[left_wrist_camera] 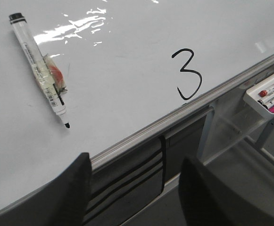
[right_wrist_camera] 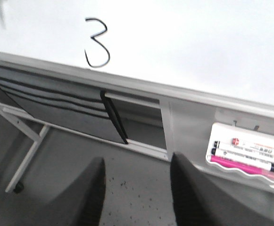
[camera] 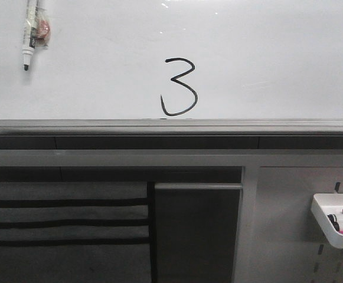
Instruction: Write number 3 on whiteboard
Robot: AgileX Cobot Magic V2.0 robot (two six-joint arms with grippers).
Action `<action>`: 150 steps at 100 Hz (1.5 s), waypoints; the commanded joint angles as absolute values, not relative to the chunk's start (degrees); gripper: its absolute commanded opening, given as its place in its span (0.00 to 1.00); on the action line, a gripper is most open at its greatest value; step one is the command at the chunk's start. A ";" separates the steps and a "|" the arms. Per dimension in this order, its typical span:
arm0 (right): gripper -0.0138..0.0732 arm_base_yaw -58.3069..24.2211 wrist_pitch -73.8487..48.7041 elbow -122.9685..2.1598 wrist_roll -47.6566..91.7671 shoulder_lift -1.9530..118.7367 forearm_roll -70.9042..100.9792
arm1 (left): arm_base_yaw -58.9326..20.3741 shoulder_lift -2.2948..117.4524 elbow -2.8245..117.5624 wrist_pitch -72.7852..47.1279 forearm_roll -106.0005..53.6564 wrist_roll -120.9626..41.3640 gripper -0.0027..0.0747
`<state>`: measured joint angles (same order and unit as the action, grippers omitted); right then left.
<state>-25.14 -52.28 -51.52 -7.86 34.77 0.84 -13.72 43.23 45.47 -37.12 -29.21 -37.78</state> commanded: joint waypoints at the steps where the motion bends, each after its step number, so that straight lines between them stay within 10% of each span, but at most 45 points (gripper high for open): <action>1: 0.48 -24.85 -46.60 -52.78 -8.16 33.11 -0.32 | -13.66 37.03 42.68 -31.66 -30.23 -37.19 0.42; 38: 0.07 -24.85 -37.70 -43.96 -6.47 24.62 -1.67 | -13.66 21.38 30.85 -21.31 -30.23 -32.56 0.05; 150: 0.07 -24.85 -29.07 -37.04 -6.37 22.26 -4.42 | -1.64 3.71 13.50 -13.92 -28.85 -32.58 0.01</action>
